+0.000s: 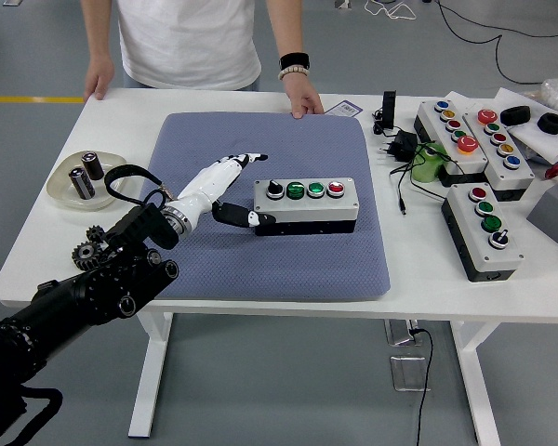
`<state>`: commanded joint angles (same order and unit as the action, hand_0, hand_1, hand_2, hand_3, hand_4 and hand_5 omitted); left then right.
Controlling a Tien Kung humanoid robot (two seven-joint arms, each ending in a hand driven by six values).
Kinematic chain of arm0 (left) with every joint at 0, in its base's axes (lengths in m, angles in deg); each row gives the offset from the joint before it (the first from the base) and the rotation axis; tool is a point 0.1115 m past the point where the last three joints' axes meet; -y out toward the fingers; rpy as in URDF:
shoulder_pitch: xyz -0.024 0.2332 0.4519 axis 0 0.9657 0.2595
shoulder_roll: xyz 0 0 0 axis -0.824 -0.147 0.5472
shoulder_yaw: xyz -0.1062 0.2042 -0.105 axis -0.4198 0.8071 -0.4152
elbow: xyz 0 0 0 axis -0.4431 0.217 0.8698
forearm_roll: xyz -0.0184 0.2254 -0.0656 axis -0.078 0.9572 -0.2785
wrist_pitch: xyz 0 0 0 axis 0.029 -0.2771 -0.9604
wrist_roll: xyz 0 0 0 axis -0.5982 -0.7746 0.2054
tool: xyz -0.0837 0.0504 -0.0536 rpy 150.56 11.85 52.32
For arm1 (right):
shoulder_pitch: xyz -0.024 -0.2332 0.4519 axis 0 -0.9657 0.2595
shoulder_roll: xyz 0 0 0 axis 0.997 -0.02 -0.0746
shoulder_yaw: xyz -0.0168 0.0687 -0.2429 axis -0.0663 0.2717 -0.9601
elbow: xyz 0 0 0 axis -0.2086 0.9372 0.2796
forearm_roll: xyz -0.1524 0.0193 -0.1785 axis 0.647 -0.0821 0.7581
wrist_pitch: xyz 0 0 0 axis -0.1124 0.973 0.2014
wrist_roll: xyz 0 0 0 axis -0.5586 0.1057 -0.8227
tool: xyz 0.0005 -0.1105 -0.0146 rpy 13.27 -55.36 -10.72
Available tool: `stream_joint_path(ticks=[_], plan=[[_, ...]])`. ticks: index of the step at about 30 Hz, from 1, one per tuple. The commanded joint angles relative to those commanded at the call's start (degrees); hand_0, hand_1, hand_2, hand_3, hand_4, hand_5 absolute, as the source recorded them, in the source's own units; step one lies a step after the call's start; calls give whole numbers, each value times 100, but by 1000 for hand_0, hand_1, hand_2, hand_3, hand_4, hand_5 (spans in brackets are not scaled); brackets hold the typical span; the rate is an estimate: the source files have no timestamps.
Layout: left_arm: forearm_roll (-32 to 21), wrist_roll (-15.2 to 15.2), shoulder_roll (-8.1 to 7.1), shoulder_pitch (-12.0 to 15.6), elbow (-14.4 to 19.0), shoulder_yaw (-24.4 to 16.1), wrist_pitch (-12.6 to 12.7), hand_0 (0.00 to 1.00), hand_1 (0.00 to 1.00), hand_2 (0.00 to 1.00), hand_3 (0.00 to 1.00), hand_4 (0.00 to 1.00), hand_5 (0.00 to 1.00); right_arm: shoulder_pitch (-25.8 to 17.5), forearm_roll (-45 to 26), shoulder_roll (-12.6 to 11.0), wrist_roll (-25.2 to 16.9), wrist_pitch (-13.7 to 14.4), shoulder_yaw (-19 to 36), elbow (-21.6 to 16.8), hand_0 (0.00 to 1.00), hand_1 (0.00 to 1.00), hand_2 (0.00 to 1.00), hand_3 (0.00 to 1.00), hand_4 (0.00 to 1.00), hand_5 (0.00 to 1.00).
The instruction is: Pick up the button,place it on the desk,press the button,press the button
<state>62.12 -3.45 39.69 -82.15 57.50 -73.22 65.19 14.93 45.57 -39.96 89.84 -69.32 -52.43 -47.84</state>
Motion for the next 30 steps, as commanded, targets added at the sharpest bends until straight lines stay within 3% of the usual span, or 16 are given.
stream_joint_path(ticks=[1, 2, 7, 8, 10, 13, 14, 19, 20, 21, 25, 26, 30], plan=[[156, 19, -39, 74, 222, -231, 0, 984, 964, 998, 917, 952, 288, 5, -16, 1, -2, 2, -16, 0, 647, 531, 562, 634, 242, 241], [291, 32, -62, 118, 420, -447, -12, 930, 941, 986, 903, 844, 195, 5, -24, 1, -5, 2, -24, 0, 647, 531, 562, 634, 241, 242], [810, 58, -123, 208, 1322, -1194, -107, 930, 941, 986, 903, 844, 195, 0, -25, -1, -7, 5, -21, 0, 647, 531, 562, 634, 241, 242], [962, 31, -138, 209, 1519, -1230, -138, 773, 834, 887, 877, 703, 36, -1, -20, -1, -6, 7, -10, 0, 647, 531, 562, 634, 241, 243], [1286, -34, -160, 199, 1875, -1225, -208, 773, 834, 887, 877, 703, 36, 1, -8, 0, 0, 7, -3, 0, 647, 531, 562, 634, 241, 243], [2005, -518, -169, 113, 2366, -1073, -509, 773, 834, 887, 877, 703, 36, 7, 29, 4, 14, 2, 23, 0, 647, 531, 562, 634, 241, 243], [2206, -589, -166, 95, 2423, -1047, -553, 341, 229, 263, 826, 434, 2, 7, 25, 5, 15, 3, 20, 0, 647, 531, 562, 634, 241, 243], [3003, -1057, -83, -92, 2532, -875, -365, 341, 229, 263, 826, 434, 2, 8, -25, 5, 1, 8, -13, 0, 647, 531, 562, 634, 241, 243], [3031, -1094, -75, -115, 2519, -856, -314, 2, 2, 45, 746, 337, 2, 8, -24, 5, 0, 9, -12, 0, 647, 532, 562, 634, 240, 241], [3056, -1126, -70, -143, 2503, -830, -280, 2, 2, 45, 746, 337, 2, 10, -22, 4, 0, 9, -13, 0, 647, 532, 562, 634, 240, 241], [3123, -1281, -77, -231, 2488, -735, -570, 2, 2, 45, 746, 337, 2, 9, -22, -1, -3, 7, -18, 0, 647, 532, 562, 634, 240, 241], [3158, -1353, -77, -257, 2462, -689, -761, 2, 2, 6, 706, 340, 2, 10, -12, -3, -2, 5, -12, 0, 647, 532, 562, 634, 241, 243], [3231, -1537, -62, -250, 2411, -615, -1308, 2, 2, 6, 706, 340, 2, 11, -3, -3, 1, 1, -11, 0, 647, 532, 562, 634, 241, 243]])
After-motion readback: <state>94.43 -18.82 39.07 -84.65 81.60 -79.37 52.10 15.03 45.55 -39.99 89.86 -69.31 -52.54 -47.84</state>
